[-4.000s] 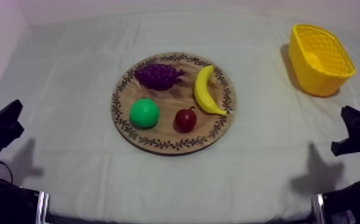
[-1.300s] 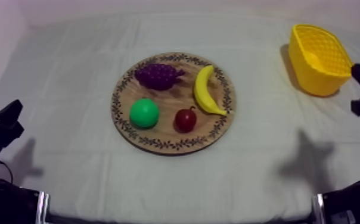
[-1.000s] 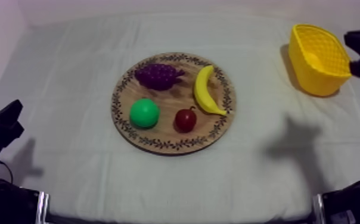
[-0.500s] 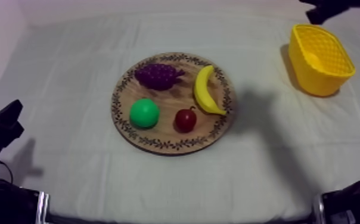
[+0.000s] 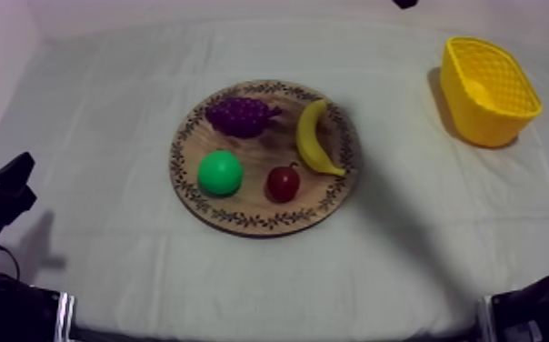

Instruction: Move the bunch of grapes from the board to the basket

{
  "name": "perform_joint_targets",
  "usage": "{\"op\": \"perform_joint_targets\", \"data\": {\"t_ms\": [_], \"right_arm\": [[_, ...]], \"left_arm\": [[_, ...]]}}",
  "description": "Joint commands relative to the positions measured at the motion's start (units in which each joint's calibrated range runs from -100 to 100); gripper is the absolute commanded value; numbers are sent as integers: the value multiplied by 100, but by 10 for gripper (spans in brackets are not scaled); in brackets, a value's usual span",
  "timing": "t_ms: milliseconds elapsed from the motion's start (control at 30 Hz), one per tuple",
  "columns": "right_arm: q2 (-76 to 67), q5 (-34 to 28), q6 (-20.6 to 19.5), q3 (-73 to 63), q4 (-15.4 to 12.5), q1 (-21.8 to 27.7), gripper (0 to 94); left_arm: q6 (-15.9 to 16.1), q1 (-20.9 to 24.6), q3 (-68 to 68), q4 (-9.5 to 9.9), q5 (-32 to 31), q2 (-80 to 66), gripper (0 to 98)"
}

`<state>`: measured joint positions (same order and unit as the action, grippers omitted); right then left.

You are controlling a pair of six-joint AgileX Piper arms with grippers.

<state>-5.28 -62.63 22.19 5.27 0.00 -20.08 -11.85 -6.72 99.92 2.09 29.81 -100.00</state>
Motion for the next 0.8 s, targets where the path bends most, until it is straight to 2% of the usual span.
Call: {"op": "perform_joint_targets", "data": {"t_ms": [0, 467, 767], "right_arm": [[344, -165, 56, -387, 15, -59, 5], [2150, -1518, 491, -2203, -212, -441, 5], [3206, -2261, 512, -3319, -306, -562, 6]], "left_arm": [[1, 3, -3, -2, 1, 0, 1], [1, 3, -3, -2, 1, 0, 1], [1, 3, -3, -2, 1, 0, 1]]}}
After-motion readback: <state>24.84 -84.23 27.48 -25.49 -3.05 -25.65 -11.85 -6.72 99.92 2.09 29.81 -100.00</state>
